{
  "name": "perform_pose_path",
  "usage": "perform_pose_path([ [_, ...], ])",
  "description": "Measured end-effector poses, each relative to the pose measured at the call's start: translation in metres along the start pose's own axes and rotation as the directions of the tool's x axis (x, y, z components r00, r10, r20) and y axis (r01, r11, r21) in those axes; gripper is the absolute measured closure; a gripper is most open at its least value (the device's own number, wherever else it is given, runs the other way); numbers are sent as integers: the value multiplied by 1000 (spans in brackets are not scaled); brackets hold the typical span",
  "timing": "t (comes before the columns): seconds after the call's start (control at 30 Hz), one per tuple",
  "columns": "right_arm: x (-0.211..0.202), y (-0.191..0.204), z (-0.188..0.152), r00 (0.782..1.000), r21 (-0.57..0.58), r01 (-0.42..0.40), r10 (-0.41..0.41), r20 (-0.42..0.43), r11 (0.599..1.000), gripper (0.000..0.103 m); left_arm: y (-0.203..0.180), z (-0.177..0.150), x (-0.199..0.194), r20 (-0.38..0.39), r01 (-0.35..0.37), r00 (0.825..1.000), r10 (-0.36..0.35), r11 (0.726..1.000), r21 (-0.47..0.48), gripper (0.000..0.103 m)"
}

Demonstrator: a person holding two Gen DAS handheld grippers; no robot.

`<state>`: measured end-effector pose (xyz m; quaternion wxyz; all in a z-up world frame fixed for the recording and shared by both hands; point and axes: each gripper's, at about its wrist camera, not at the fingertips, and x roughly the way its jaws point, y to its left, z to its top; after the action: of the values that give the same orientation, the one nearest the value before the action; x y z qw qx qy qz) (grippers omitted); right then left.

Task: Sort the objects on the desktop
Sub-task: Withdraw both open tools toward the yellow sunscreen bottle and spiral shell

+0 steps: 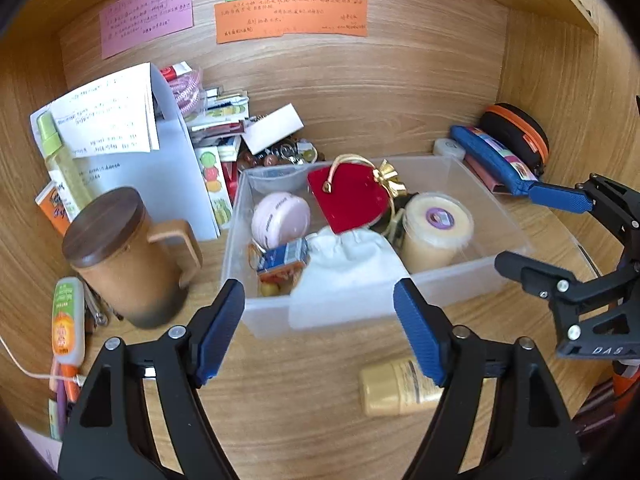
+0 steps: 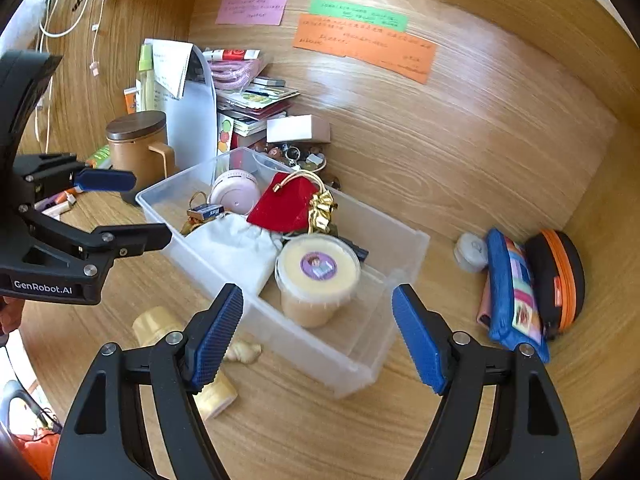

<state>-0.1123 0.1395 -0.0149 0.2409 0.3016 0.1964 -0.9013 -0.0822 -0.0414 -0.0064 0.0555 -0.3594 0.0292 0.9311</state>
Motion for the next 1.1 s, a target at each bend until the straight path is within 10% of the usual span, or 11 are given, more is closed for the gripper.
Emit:
perform_pose_path([
  [0.07,-6,-2,-7,1000,14,0,0,5,1000,26,-5,-6,-5,17,1,1000,-1,1000,-1,6],
  [1.1,-6,-18,-49,997,87,-47,52,-50,995,22,-66,-59,43,-224,212,962,-158,947,242,6],
])
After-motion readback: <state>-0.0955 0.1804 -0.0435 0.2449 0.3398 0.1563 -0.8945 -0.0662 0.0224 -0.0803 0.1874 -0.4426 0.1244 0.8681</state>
